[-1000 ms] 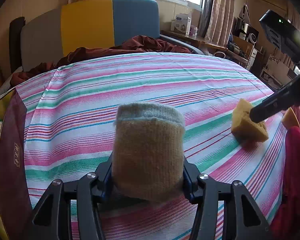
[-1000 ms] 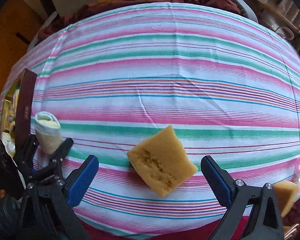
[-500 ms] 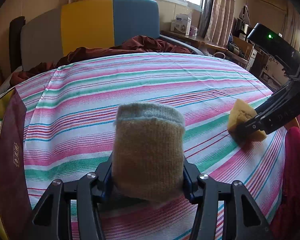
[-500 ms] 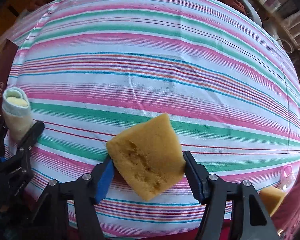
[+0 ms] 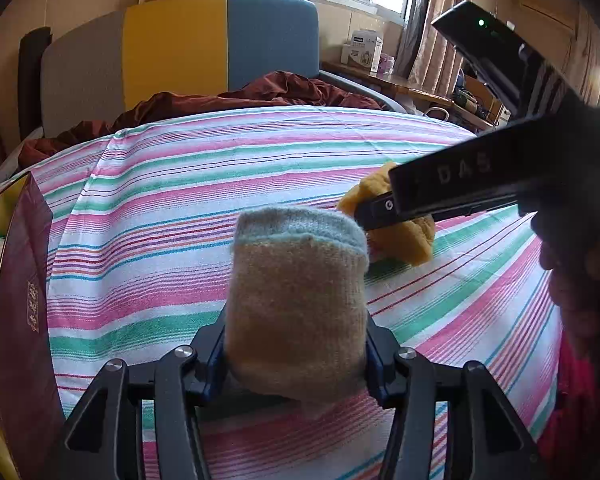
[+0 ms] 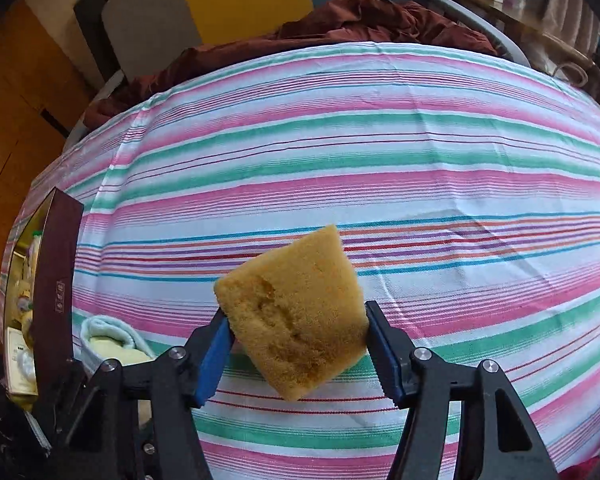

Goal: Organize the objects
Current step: 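Carry the beige sock roll into the gold tray and open the left gripper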

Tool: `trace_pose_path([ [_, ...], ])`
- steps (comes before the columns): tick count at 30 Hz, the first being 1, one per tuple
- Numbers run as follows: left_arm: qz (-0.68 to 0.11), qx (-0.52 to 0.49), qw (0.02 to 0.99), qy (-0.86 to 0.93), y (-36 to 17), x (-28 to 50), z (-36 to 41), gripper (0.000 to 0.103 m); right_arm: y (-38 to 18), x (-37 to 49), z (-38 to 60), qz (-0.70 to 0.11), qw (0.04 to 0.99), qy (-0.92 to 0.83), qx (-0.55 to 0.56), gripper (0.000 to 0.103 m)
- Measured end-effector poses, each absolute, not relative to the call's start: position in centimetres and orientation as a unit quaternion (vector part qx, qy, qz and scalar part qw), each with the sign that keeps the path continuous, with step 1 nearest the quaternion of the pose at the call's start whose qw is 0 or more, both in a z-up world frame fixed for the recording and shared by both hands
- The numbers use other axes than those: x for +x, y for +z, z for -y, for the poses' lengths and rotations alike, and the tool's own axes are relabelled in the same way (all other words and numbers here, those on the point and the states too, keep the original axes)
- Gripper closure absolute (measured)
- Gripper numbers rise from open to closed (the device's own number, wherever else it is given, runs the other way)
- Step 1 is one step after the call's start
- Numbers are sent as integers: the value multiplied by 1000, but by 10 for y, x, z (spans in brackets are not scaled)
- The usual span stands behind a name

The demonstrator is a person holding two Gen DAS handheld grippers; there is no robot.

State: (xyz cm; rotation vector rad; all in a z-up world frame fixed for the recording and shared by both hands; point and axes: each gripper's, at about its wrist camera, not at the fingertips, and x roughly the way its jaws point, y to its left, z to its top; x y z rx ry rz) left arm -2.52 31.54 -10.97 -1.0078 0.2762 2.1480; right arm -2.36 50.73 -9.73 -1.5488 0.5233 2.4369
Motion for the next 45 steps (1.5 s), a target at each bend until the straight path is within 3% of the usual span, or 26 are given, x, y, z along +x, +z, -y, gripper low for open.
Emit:
trace_pose_path([
  [9, -87, -368, 393, 838, -56, 0, -279, 49, -103, -33, -496, -129, 104, 822, -545, 40],
  [16, -25, -357, 334, 872, -2, -20, -190, 49, -106, -37, -488, -103, 106, 821, -551, 40],
  [22, 27, -433, 273, 859, -31, -55, -118, 49, -107, -41, -483, -95, 108, 821, -552, 40],
  [32, -43, -508, 239, 827, -83, -64, -122, 46, -109, -38, -482, -91, 109, 822, -552, 40],
  [36, -32, -500, 235, 833, -81, -56, -114, 38, -108, -39, -483, -91, 109, 821, -552, 40],
  [45, -28, -450, 211, 867, -48, -38, -86, 38, -105, -41, -484, -89, 114, 823, -550, 43],
])
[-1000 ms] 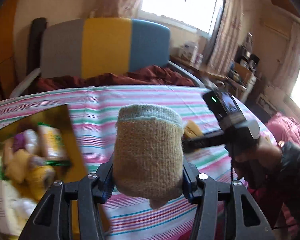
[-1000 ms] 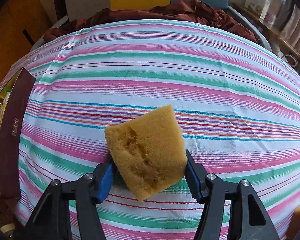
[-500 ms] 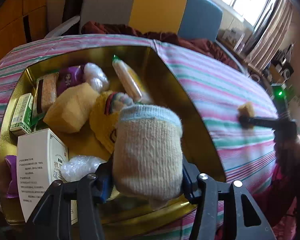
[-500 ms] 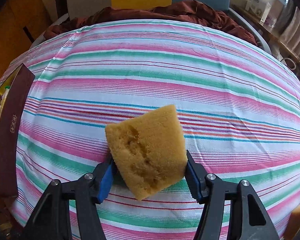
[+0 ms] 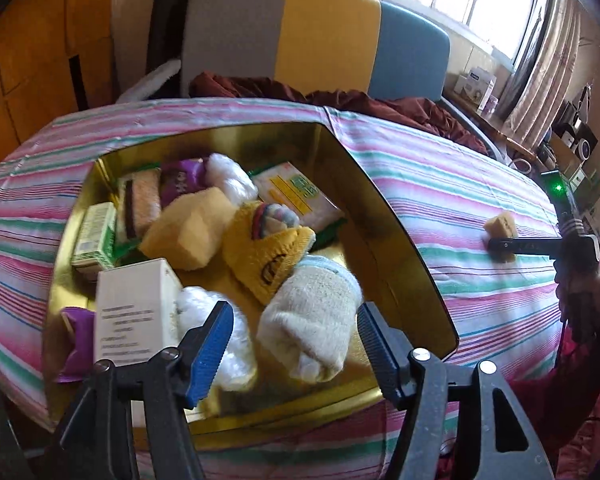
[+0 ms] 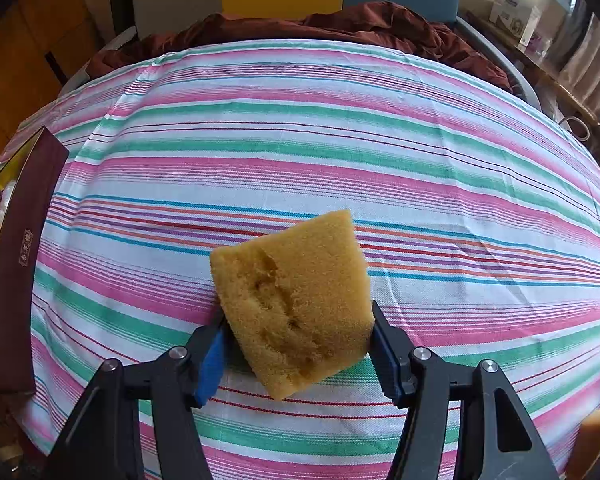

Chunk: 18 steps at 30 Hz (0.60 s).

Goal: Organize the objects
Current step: 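Carry the beige sock roll into the gold tray and open the left gripper, then lower the yellow sponge into the gold tray and open the right gripper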

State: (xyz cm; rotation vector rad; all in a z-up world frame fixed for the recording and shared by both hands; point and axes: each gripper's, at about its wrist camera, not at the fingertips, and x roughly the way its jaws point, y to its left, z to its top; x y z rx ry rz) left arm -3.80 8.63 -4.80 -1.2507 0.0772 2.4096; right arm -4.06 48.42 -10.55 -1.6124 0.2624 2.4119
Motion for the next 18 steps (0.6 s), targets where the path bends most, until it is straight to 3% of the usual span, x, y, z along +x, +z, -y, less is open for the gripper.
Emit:
trace_pose_path([
  [7, -40, -399, 156, 903, -24, -27, -57, 38, -57, -38, -439, -133, 48, 866, -479, 44],
  [18, -25, -372, 81, 925, -4, -24, -30, 37, -25, -69, -265, -61, -101, 889, -443, 44],
])
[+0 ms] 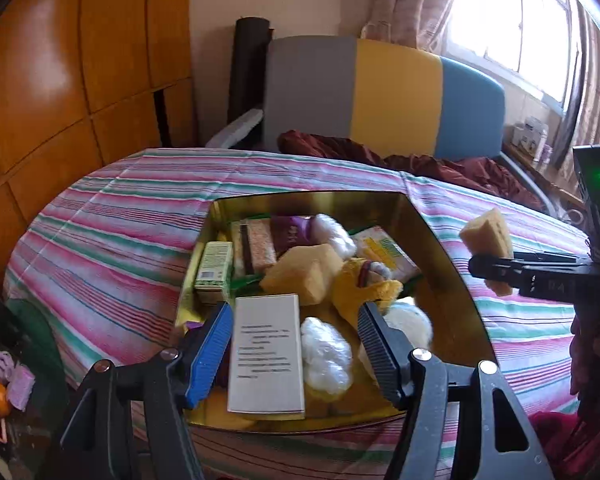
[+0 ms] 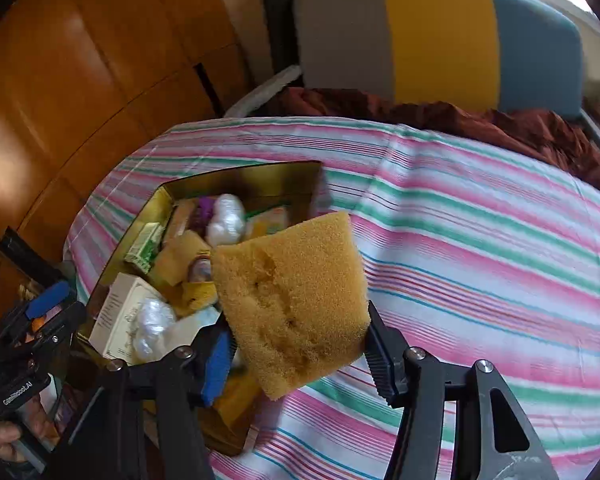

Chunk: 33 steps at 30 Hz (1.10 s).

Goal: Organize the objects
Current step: 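Lower the yellow sponge into the gold tray and open the right gripper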

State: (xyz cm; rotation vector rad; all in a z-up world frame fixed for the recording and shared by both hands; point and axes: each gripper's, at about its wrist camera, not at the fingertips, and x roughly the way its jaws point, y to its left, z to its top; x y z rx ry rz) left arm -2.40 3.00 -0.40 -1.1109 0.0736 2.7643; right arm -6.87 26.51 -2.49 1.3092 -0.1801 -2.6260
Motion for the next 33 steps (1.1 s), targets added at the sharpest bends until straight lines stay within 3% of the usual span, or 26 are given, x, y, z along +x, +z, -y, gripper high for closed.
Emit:
trace_pose_path([
  [12, -41, -359, 2, 932, -4, -24, -14, 33, -57, -105, -213, -43, 89, -881, 462, 37],
  [14, -35, -359, 0, 933, -2, -23, -11, 33, -59, -105, -210, -46, 90, -880, 464, 32],
  [16, -27, -357, 0, 934, 0, -22, -6, 33, -60, -104, -209, -40, 91, -880, 465, 19],
  [21, -19, -354, -9, 935, 2, -20, -2, 33, -54, -93, -207, -26, 88, -887, 452, 9],
  [33, 5, -353, 12, 935, 5, -8, -5, 33, -28, -38, -213, 13, 49, -920, 388, 7],
])
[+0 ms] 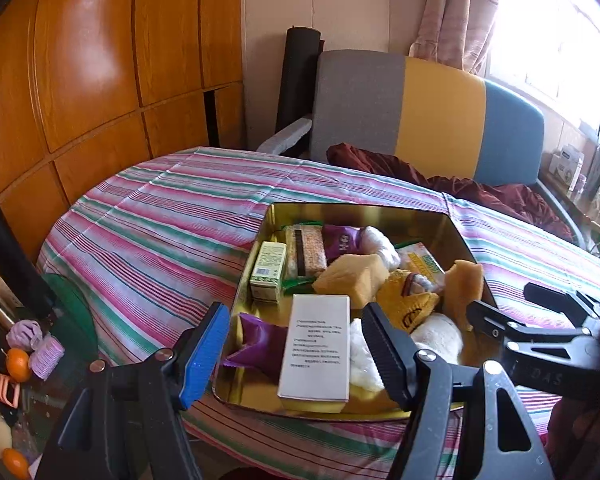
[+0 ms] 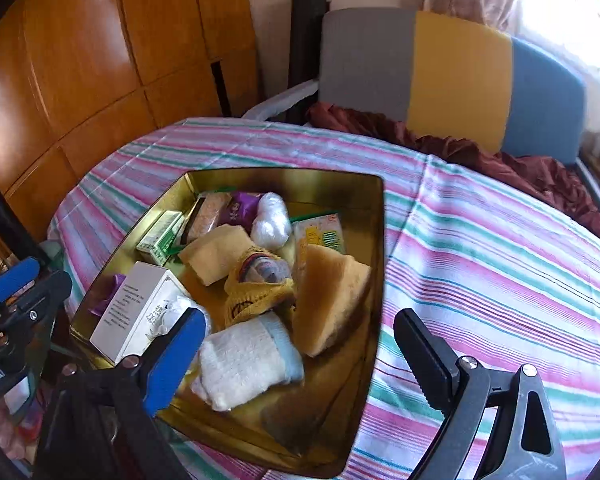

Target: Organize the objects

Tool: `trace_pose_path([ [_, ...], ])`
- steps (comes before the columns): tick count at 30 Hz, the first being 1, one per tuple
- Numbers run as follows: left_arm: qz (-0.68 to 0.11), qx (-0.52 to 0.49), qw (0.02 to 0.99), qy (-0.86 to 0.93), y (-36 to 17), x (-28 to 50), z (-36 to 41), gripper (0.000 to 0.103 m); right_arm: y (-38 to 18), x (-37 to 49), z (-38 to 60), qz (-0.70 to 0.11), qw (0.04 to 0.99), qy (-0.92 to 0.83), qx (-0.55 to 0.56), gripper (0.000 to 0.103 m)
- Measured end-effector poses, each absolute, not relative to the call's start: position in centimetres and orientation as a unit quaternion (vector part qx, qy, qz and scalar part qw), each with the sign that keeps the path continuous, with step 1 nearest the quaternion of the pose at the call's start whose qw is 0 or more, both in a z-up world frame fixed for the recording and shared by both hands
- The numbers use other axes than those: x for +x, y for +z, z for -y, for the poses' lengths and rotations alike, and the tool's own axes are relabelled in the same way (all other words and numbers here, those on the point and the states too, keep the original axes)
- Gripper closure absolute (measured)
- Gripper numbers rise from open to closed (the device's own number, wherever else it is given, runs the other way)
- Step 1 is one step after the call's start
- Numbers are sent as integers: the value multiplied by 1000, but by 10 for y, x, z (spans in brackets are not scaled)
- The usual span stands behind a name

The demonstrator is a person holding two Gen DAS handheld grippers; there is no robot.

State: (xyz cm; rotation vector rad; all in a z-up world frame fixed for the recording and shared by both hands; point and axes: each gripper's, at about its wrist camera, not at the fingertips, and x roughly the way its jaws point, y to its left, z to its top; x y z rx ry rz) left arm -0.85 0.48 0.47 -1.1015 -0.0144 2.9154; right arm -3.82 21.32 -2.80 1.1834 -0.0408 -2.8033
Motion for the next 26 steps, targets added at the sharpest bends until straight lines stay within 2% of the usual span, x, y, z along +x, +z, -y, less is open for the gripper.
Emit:
trace_pose_path([
  [7, 0, -347, 16, 938, 5, -2, -12, 33, -25, -8, -218, 29, 23, -933, 359, 0],
  [15, -2, -341, 22, 940, 8, 1, -14, 34, -29, -4, -216, 26, 28, -929, 368, 0],
  [20, -1, -329, 14, 944, 9, 3, -12, 40, -32, -4, -213, 25, 32, -928, 371, 0],
  [26, 2, -333, 24, 943, 10, 1, -9, 41, -32, -3, -212, 26, 34, -929, 367, 0],
])
